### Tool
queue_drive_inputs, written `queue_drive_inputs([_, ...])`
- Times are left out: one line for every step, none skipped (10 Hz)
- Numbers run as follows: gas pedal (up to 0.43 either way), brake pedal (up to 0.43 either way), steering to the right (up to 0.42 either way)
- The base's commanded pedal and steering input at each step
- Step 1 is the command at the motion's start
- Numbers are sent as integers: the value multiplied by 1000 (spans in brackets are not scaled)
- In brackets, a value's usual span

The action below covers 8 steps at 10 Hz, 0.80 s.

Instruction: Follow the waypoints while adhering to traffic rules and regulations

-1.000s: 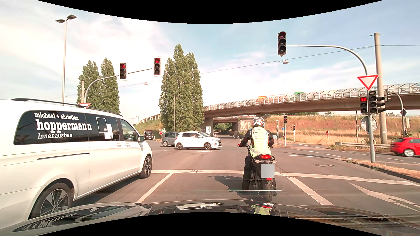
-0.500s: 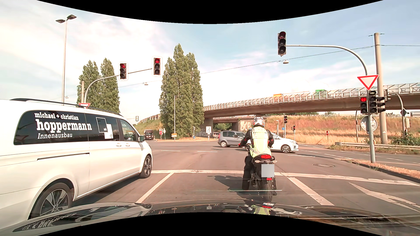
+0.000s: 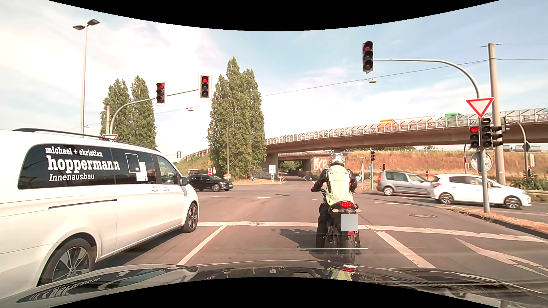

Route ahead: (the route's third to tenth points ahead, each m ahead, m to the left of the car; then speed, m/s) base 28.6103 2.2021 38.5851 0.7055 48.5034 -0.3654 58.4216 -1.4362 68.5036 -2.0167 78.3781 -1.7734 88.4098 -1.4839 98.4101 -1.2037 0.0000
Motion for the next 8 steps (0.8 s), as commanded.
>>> queue_drive_inputs([0, 0, 124])
queue_drive_inputs([0, 0, 123])
queue_drive_inputs([0, 0, 124])
queue_drive_inputs([0, 0, 124])
queue_drive_inputs([0, 0, 124])
queue_drive_inputs([0, 0, 124])
queue_drive_inputs([0, 0, 124])
queue_drive_inputs([0, 0, 124])
